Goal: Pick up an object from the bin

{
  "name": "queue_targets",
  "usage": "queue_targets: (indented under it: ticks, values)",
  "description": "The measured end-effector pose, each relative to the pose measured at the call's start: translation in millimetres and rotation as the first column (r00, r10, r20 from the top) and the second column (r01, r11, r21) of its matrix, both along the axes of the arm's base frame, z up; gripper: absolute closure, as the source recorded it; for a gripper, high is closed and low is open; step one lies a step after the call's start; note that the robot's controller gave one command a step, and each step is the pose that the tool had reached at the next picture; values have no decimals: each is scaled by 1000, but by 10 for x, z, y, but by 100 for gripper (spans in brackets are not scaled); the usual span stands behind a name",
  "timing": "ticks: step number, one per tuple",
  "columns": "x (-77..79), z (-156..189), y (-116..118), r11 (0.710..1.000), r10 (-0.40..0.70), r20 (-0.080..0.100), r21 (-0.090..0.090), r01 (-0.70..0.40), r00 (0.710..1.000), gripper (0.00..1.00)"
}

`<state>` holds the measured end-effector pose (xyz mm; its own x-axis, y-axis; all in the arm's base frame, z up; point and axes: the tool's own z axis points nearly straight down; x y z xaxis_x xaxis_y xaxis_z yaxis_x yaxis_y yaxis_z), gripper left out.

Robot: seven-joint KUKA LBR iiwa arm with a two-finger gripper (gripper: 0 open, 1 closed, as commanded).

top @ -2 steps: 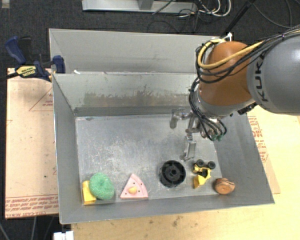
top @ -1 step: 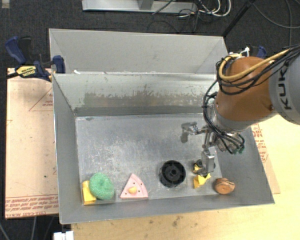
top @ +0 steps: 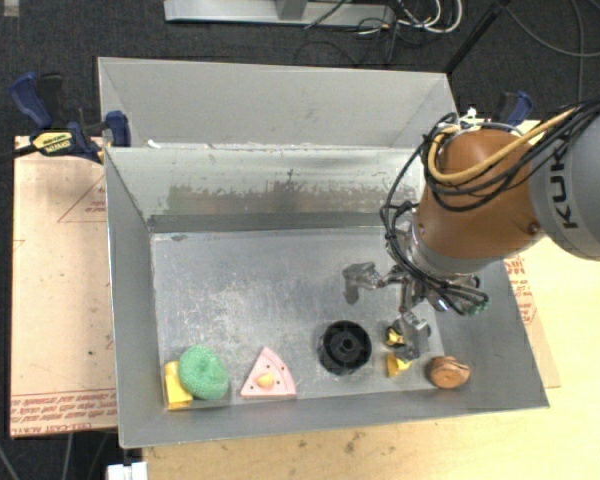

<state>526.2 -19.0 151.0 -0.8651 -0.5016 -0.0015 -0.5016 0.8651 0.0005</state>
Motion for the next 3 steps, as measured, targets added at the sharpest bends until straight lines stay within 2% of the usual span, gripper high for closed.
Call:
queue_targets:
  ticks: [1, 2, 3]
  values:
    - [-183, -353, 144, 997, 80, 1, 0, -80, 997, 0]
    - [-228, -721, 135, 988, -155, 33, 11, 154, 987, 100]
    - [-228, -721, 133, 988, -154, 33, 11, 154, 988, 100]
